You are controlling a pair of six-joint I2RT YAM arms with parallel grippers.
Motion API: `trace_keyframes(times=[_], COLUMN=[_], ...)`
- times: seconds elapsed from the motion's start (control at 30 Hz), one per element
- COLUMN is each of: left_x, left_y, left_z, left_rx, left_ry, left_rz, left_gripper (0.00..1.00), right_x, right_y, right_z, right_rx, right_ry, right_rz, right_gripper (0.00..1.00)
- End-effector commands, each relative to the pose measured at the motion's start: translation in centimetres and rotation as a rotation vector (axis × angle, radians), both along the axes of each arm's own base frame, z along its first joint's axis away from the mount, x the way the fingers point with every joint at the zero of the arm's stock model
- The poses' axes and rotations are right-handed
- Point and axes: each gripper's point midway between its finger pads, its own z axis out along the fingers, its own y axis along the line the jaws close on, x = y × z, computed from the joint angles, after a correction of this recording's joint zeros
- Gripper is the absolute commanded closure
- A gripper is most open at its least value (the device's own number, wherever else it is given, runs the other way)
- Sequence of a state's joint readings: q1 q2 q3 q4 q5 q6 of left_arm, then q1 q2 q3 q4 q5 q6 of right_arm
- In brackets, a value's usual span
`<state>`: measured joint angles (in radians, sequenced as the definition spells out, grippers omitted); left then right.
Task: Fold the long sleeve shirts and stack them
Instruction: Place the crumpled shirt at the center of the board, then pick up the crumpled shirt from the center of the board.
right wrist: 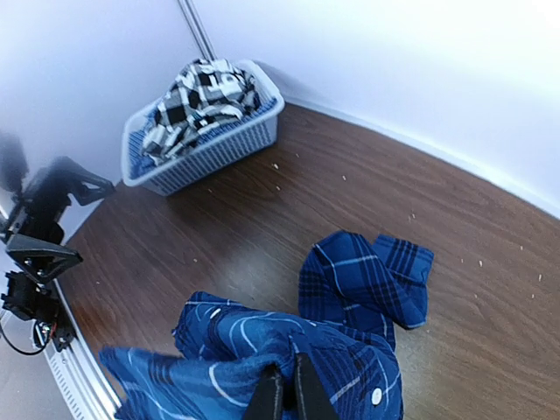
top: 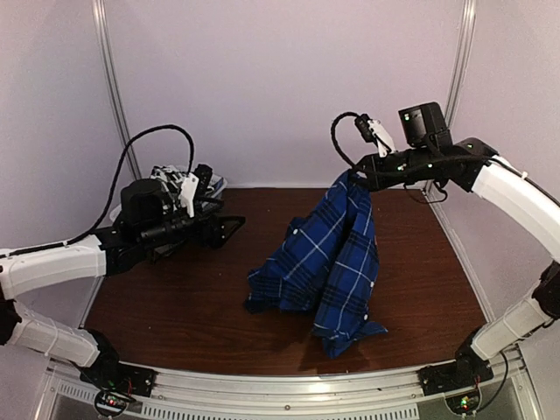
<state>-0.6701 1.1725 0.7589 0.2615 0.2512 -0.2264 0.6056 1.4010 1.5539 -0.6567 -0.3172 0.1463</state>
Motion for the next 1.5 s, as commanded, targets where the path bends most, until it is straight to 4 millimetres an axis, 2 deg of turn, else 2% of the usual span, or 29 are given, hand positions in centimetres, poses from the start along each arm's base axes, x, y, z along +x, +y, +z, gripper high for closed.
trace_keyframes(times=[0.0,0.13,0.2,0.27,0.33,0.4,0.5,0.63,0.77,0.87,0.97,1.1,1.2,1.3,1.4,1.43,1.47], left_x=[0.8,1.0,0.6,0.2,-0.6,-1.7,-3.6,-6.4,-8.3,-8.5,-8.1,-7.2,-6.8,-5.7,-3.5,-2.8,-2.1], left_y=[-2.5,-3.9,-4.6,-5.5,-6.9,-8.6,-11.6,-16.6,-21.5,-24.6,-26.9,-28.4,-28.2,-27.0,-24.6,-23.6,-22.6], left_z=[-1.1,-2.2,-2.6,-3.2,-3.9,-4.7,-6.1,-8.4,-10.8,-12.4,-14.0,-15.9,-16.4,-15.8,-14.6,-14.0,-13.3], left_rx=[0.027,0.023,0.019,0.025,0.037,0.057,0.075,0.113,0.181,0.221,0.244,0.273,0.29,0.294,0.246,0.224,0.201], left_ry=[0.02,0.054,0.065,0.077,0.085,0.09,0.104,0.126,0.134,0.143,0.175,0.215,0.218,0.221,0.255,0.268,0.28], left_rz=[-0.056,-0.067,-0.079,-0.092,-0.125,-0.157,-0.22,-0.315,-0.368,-0.385,-0.388,-0.37,-0.348,-0.31,-0.284,-0.276,-0.267], left_gripper=[0.1,0.1,0.1,0.1,0.09,0.09,0.08,0.07,0.06,0.06,0.11,0.26,0.46,0.69,0.93,0.99,1.0], right_x=[2.4,6.6,8.4,8.6,7.4,5.3,2.0,-0.6,-1.5,-1.7,-1.9,-2.3,-2.8,-3.6,-4.9,-5.3,-5.8], right_y=[-0.8,-3.3,-5.0,-6.0,-5.9,-5.8,-6.7,-9.4,-10.8,-11.3,-11.7,-12.4,-12.9,-12.8,-12.6,-12.6,-12.5], right_z=[-3.8,-8.6,-11.0,-12.0,-12.3,-12.6,-14.0,-15.4,-14.8,-15.1,-15.7,-16.0,-16.1,-16.8,-17.8,-18.0,-18.4], right_rx=[-0.03,-0.138,-0.224,-0.277,-0.269,-0.25,-0.238,-0.247,-0.236,-0.245,-0.257,-0.256,-0.253,-0.242,-0.217,-0.201,-0.186], right_ry=[0.062,0.121,0.134,0.144,0.142,0.138,0.167,0.179,0.161,0.169,0.184,0.189,0.197,0.228,0.271,0.28,0.289], right_rz=[-0.053,-0.229,-0.331,-0.386,-0.38,-0.372,-0.392,-0.464,-0.505,-0.519,-0.527,-0.54,-0.547,-0.532,-0.514,-0.513,-0.509], right_gripper=[0.9,0.73,0.58,0.45,0.32,0.19,0.09,0.04,0.02,0.01,0.01,0.01,0.01,0.01,0.0,0.0,0.0])
